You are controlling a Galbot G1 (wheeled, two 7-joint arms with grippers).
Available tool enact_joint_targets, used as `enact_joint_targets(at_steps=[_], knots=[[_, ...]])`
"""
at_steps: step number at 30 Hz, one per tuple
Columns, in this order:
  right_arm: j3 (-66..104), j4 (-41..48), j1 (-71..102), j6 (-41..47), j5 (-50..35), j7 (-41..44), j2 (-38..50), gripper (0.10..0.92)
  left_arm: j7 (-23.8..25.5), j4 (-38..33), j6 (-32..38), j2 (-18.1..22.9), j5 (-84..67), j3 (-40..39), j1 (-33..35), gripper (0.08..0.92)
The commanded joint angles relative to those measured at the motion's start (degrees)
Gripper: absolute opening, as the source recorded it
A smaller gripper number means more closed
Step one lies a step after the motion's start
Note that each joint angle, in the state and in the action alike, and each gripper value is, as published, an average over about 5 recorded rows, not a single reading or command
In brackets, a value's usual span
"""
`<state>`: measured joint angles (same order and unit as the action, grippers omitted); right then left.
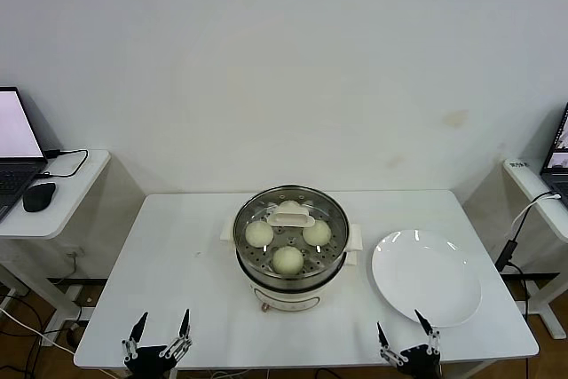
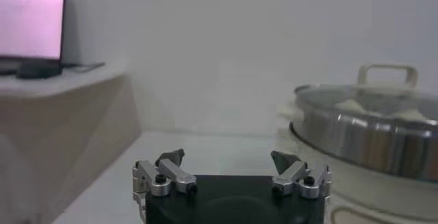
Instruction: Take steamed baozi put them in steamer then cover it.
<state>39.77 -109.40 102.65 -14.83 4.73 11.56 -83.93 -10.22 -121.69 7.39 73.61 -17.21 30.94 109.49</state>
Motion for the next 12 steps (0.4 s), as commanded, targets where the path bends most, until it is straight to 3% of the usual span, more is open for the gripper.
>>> enact_joint_targets(at_steps=[1, 12], knots=[[-1.4, -1.6, 0.9, 1.4, -1.5, 0.2, 0.3, 0.823, 0.8, 1.4, 0.1, 0.2, -1.2, 0.9, 1.6, 0.823], [-2.4, -1.9, 1.1, 2.1, -1.6, -0.1, 0.6, 0.822, 1.3, 1.7, -0.5, -0.3, 0.2, 0.8, 1.8, 0.823]])
